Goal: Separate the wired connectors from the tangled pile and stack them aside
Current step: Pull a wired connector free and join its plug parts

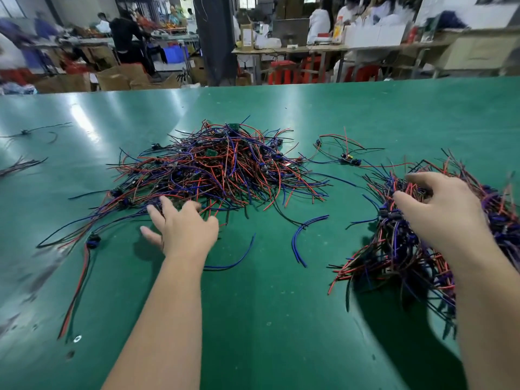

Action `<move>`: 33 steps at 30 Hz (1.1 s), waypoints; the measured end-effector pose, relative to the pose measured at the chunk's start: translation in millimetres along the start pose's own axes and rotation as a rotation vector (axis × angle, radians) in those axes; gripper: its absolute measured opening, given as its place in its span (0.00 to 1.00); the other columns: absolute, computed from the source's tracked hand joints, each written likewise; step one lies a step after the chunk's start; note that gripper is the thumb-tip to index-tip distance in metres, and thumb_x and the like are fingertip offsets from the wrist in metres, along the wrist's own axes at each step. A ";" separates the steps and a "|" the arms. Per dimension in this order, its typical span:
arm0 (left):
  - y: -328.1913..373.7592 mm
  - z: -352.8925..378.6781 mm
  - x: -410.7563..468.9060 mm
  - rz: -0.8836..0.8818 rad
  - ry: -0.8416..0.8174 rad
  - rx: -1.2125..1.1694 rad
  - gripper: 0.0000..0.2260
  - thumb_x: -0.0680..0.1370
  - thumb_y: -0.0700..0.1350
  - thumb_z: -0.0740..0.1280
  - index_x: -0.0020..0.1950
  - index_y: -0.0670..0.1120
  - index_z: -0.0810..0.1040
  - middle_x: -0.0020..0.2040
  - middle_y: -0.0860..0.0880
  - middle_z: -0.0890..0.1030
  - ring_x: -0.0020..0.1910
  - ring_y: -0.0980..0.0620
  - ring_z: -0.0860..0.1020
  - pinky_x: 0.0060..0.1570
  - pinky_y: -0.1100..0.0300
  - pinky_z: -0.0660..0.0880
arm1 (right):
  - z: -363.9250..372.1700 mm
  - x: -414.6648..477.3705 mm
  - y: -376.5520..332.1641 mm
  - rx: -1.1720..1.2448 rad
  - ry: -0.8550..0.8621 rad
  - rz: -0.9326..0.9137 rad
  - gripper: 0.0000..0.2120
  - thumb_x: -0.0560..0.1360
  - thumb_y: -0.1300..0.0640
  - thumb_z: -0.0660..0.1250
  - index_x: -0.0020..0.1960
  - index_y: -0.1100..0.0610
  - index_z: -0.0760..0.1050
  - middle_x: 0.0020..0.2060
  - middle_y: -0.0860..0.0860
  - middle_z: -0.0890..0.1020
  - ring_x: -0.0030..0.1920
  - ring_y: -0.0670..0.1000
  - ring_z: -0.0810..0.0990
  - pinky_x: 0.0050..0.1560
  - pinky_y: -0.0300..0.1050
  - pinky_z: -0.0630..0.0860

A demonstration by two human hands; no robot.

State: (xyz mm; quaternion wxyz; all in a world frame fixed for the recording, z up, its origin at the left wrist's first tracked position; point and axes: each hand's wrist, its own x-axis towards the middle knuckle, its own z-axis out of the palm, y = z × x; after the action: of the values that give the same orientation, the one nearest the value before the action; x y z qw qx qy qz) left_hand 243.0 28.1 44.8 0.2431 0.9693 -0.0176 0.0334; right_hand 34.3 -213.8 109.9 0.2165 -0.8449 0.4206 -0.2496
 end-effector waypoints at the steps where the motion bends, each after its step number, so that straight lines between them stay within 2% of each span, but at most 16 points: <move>1: -3.2 2.4 2.9 -0.014 -0.037 0.021 0.18 0.76 0.53 0.63 0.66 0.55 0.73 0.77 0.46 0.59 0.77 0.45 0.46 0.70 0.37 0.41 | 0.0 -1.3 -3.0 0.032 0.006 -0.018 0.19 0.74 0.51 0.66 0.65 0.52 0.75 0.60 0.57 0.76 0.59 0.59 0.74 0.62 0.55 0.70; 3: -4.3 4.6 5.7 -0.020 -0.019 0.018 0.17 0.77 0.52 0.63 0.66 0.53 0.74 0.72 0.48 0.68 0.76 0.47 0.54 0.70 0.35 0.42 | 1.2 -4.7 -8.0 0.087 0.019 -0.062 0.19 0.74 0.53 0.66 0.64 0.52 0.75 0.58 0.56 0.78 0.57 0.57 0.76 0.61 0.52 0.70; 6: 1.2 2.0 3.5 -0.010 0.169 -0.090 0.16 0.77 0.54 0.63 0.63 0.52 0.75 0.66 0.48 0.73 0.69 0.44 0.65 0.70 0.38 0.47 | 5.9 -8.3 -12.6 0.135 0.053 -0.112 0.17 0.74 0.55 0.66 0.62 0.53 0.77 0.49 0.55 0.79 0.49 0.55 0.76 0.56 0.50 0.72; 10: 15.5 -4.6 -10.1 0.109 0.440 -0.266 0.16 0.78 0.56 0.60 0.62 0.52 0.75 0.63 0.50 0.75 0.65 0.44 0.68 0.68 0.42 0.50 | 11.7 -14.1 -20.9 0.229 0.085 -0.187 0.12 0.74 0.57 0.67 0.57 0.52 0.80 0.45 0.51 0.78 0.41 0.50 0.73 0.48 0.44 0.70; 13: 21.5 -11.6 -13.8 0.181 0.537 -0.335 0.13 0.76 0.53 0.62 0.59 0.51 0.76 0.57 0.50 0.79 0.59 0.46 0.72 0.64 0.47 0.56 | 16.4 -20.2 -27.0 0.303 0.063 -0.228 0.10 0.73 0.59 0.67 0.54 0.52 0.81 0.44 0.47 0.79 0.40 0.48 0.75 0.45 0.40 0.67; 16: 18.2 -12.1 -12.1 0.183 0.431 -0.226 0.13 0.75 0.52 0.64 0.59 0.52 0.77 0.58 0.47 0.78 0.58 0.44 0.71 0.60 0.49 0.59 | 21.9 -23.1 -29.1 0.300 0.019 -0.245 0.10 0.74 0.59 0.67 0.53 0.52 0.80 0.46 0.47 0.80 0.43 0.49 0.77 0.45 0.39 0.68; 19: 12.8 -7.2 -9.9 0.089 0.140 0.024 0.17 0.74 0.52 0.65 0.63 0.54 0.75 0.62 0.44 0.74 0.63 0.42 0.68 0.64 0.47 0.59 | 24.7 -24.8 -29.4 0.295 -0.022 -0.253 0.09 0.74 0.59 0.67 0.53 0.52 0.81 0.47 0.46 0.81 0.45 0.48 0.78 0.44 0.39 0.67; 20: 11.5 -5.0 -9.0 0.079 0.087 0.080 0.15 0.75 0.51 0.65 0.61 0.55 0.76 0.60 0.45 0.75 0.63 0.42 0.68 0.64 0.47 0.59 | 25.0 -25.3 -29.7 0.300 -0.030 -0.253 0.09 0.74 0.59 0.67 0.52 0.52 0.81 0.47 0.46 0.81 0.45 0.48 0.78 0.44 0.39 0.67; 22: 8.9 -3.8 -7.1 0.080 0.081 0.108 0.10 0.77 0.49 0.63 0.55 0.57 0.81 0.53 0.49 0.78 0.59 0.44 0.71 0.62 0.47 0.60 | 25.3 -27.1 -30.8 0.319 -0.046 -0.255 0.08 0.74 0.59 0.67 0.51 0.51 0.81 0.46 0.46 0.81 0.44 0.46 0.78 0.42 0.39 0.68; 25: 6.0 -4.5 -5.2 0.081 0.131 0.018 0.08 0.78 0.48 0.63 0.49 0.58 0.82 0.43 0.55 0.79 0.54 0.47 0.73 0.58 0.49 0.60 | 26.8 -28.7 -32.7 0.340 -0.063 -0.258 0.07 0.74 0.59 0.67 0.50 0.51 0.81 0.43 0.45 0.82 0.39 0.40 0.77 0.37 0.30 0.67; 28: 6.2 -4.3 -3.7 0.097 0.129 -0.119 0.04 0.76 0.50 0.68 0.50 0.56 0.78 0.38 0.58 0.80 0.44 0.51 0.74 0.51 0.52 0.60 | 29.5 -29.5 -33.9 0.361 -0.072 -0.253 0.07 0.74 0.60 0.67 0.48 0.51 0.81 0.37 0.40 0.79 0.31 0.35 0.74 0.32 0.25 0.66; 31: 9.4 -5.8 -4.3 0.065 0.050 -0.264 0.04 0.76 0.50 0.70 0.50 0.53 0.80 0.36 0.58 0.80 0.43 0.52 0.75 0.55 0.53 0.69 | 30.9 -30.7 -34.2 0.404 -0.092 -0.247 0.07 0.74 0.61 0.68 0.46 0.51 0.82 0.35 0.41 0.80 0.32 0.39 0.75 0.32 0.26 0.67; 33: 14.5 -8.2 -5.9 0.026 -0.069 -0.551 0.04 0.76 0.46 0.70 0.47 0.48 0.84 0.36 0.57 0.80 0.41 0.52 0.77 0.49 0.57 0.73 | 32.7 -31.1 -33.8 0.430 -0.118 -0.247 0.07 0.74 0.61 0.67 0.44 0.50 0.81 0.32 0.43 0.80 0.30 0.40 0.74 0.31 0.27 0.67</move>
State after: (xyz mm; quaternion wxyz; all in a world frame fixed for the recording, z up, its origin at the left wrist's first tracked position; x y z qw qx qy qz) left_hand 235.9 19.2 58.3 0.4964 0.8668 -0.0465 -0.0026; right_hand 58.2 -164.6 96.4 0.3836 -0.8374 0.2381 -0.3080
